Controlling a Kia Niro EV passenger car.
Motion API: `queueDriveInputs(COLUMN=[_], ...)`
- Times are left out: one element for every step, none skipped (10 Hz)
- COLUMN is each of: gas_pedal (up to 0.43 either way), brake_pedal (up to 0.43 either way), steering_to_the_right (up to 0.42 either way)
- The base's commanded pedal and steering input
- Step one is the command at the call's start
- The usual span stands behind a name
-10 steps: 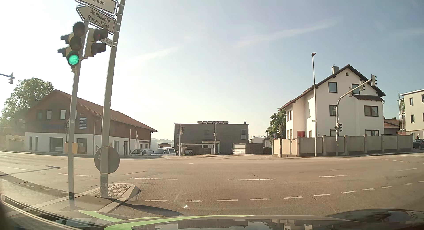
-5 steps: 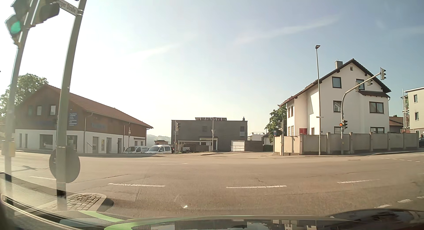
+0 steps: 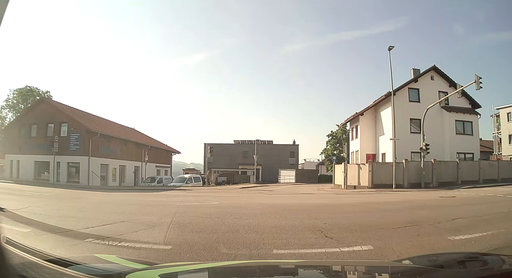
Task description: Follow the waypoints while adhering to traffic rules and regulations
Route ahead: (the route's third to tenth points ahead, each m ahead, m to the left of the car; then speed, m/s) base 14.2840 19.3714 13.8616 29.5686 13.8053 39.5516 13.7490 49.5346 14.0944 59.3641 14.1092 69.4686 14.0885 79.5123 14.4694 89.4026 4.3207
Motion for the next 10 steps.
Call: queueDriveInputs(gas_pedal=[0.248, 0.248, 0.248, 0.248, 0.248, 0.24, 0.22, 0.22, 0.22, 0.22], brake_pedal=[0.0, 0.0, 0.0, 0.0, 0.0, 0.0, 0.0, 0.0, 0.0, 0.0], steering_to_the_right=[-0.034, -0.056, -0.076, -0.104, -0.131, -0.157, -0.176, -0.202, -0.227, -0.248])
